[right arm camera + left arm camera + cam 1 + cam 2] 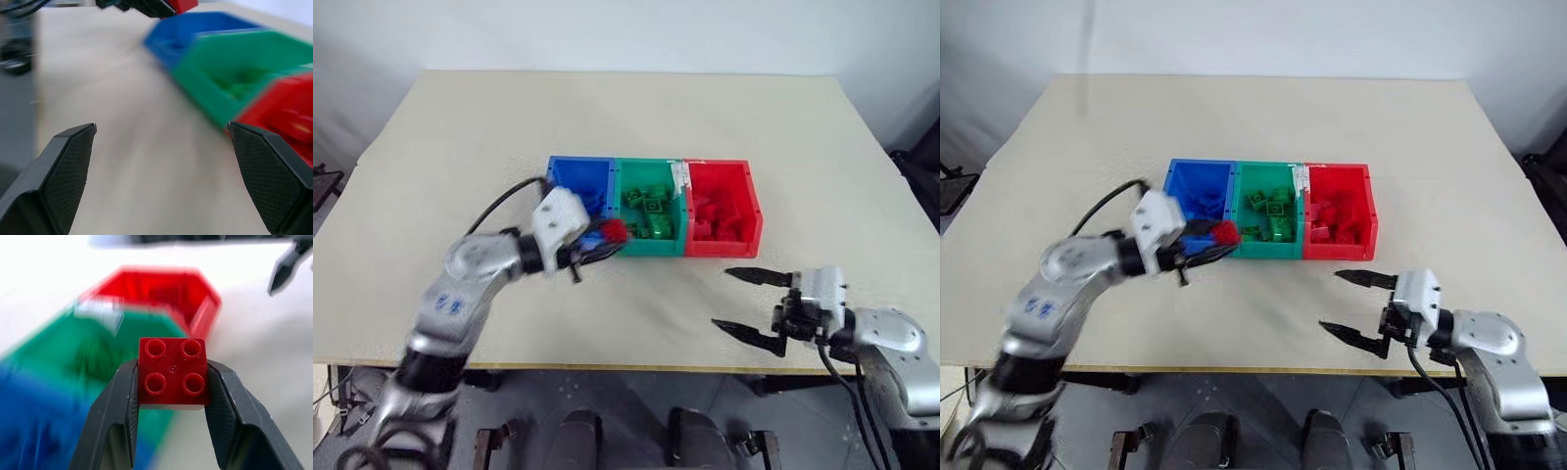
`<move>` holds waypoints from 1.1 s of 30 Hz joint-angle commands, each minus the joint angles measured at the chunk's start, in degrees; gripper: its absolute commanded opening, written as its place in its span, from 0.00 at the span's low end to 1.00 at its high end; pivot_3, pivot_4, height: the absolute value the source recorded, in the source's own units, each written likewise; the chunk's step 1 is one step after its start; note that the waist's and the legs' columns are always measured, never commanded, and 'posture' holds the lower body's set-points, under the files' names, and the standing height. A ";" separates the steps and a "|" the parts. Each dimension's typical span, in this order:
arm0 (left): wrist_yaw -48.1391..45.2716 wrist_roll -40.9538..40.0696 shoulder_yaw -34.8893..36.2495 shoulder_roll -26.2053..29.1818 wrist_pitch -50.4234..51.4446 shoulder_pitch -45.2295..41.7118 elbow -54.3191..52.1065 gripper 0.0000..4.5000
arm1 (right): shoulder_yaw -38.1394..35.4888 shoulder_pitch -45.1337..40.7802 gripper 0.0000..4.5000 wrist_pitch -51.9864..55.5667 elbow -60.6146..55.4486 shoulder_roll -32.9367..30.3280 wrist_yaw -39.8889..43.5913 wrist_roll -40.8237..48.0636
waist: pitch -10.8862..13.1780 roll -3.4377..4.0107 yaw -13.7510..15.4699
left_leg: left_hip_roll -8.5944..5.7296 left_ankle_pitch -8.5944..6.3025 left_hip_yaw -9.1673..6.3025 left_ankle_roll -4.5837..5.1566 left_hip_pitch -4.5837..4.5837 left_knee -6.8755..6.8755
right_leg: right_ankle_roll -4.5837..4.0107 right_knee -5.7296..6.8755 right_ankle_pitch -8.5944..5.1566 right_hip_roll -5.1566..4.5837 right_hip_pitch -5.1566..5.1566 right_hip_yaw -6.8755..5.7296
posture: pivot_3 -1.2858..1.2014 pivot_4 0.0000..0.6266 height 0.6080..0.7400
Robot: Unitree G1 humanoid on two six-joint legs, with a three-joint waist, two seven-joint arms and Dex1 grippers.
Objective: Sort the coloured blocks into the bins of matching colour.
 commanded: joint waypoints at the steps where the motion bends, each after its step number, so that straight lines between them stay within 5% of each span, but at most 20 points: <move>1: -1.35 2.48 -1.76 -5.55 -9.66 -7.78 12.21 0.33 | -6.75 5.06 1.00 0.12 -6.59 2.13 -6.85 1.58 | 0.01 -0.01 -0.29 | 0.01 0.00 0.02 0.00 0.00 -0.01 | 0.00 -0.03 0.00 0.00 -0.01 0.00 | 0.52 0.24 1.00; 6: -1.99 6.97 -3.06 -15.58 -24.71 -21.76 36.82 0.33 | -10.91 14.01 1.00 -0.61 -14.20 6.38 -14.30 -0.25 | 0.02 -0.05 0.38 | -0.02 0.00 0.07 0.06 -0.08 -0.02 | 0.11 -0.16 0.06 0.00 -0.01 -0.01 | 0.52 0.24 1.00; 11: -2.27 8.54 -1.50 -19.56 -31.89 -27.97 50.76 0.33 | -9.97 17.02 1.00 -1.05 -17.82 8.37 -18.23 -1.72 | 0.02 -0.05 -0.48 | -0.02 -0.04 0.15 0.14 -0.07 -0.06 | 0.19 -0.28 0.10 0.00 -0.03 0.04 | 0.52 0.24 1.00; 18: -2.95 8.96 1.12 -19.94 -35.76 -29.34 55.27 0.80 | -7.89 17.39 1.00 -1.53 -18.45 9.34 -20.41 -3.28 | 0.02 -0.05 -0.32 | -0.02 -0.05 0.15 0.19 -0.10 -0.06 | 0.21 -0.28 0.11 -0.01 -0.05 0.03 | 0.52 0.24 1.00; 21: -6.06 7.46 1.85 -17.24 -34.55 -25.12 48.53 0.98 | -6.37 14.15 1.00 -1.29 -16.21 7.92 -18.92 -3.07 | 0.02 -0.05 -0.44 | -0.02 -0.05 0.15 0.19 -0.10 -0.06 | 0.21 -0.26 0.11 -0.01 -0.05 0.04 | 0.52 0.24 1.00; 28: -8.86 1.83 5.24 -3.55 -18.71 -4.42 13.00 0.98 | -1.34 2.51 1.00 -1.93 -5.44 2.01 -8.76 -2.51 | 0.02 0.02 -1.81 | 0.05 -0.05 0.18 0.18 0.00 -0.06 | 0.18 -0.15 0.09 0.01 -0.06 0.11 | 0.52 0.24 1.00; 33: -6.13 -5.58 17.11 8.82 -4.22 13.00 -6.92 0.99 | 2.79 -7.41 1.00 -2.64 4.81 -0.80 0.89 -1.76 | 0.04 0.05 -2.00 | 0.06 -0.05 0.13 0.19 0.02 -0.05 | 0.18 -0.15 0.09 0.00 -0.03 0.14 | 0.52 0.24 1.00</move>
